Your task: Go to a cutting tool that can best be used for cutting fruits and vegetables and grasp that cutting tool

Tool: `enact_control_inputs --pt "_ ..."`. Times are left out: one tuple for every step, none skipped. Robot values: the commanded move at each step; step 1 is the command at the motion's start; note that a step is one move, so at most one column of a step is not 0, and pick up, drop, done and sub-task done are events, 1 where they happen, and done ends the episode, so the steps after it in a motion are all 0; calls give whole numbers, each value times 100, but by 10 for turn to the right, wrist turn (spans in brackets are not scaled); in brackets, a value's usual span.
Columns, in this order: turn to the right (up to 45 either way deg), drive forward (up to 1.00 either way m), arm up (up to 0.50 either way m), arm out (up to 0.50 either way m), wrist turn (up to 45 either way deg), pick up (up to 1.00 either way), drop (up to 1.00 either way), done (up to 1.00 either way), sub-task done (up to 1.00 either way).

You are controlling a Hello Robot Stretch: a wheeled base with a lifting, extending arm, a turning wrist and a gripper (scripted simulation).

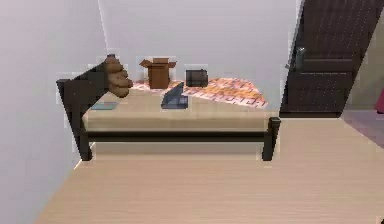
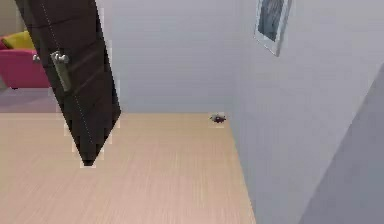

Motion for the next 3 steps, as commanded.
enact_control_inputs --pt "-450 0 0 0 0 0 0 0 0" --pt "-450 0 0 0 0 0 0 0 0" --pt "-240 0 0 0 0 0 0 0 0"
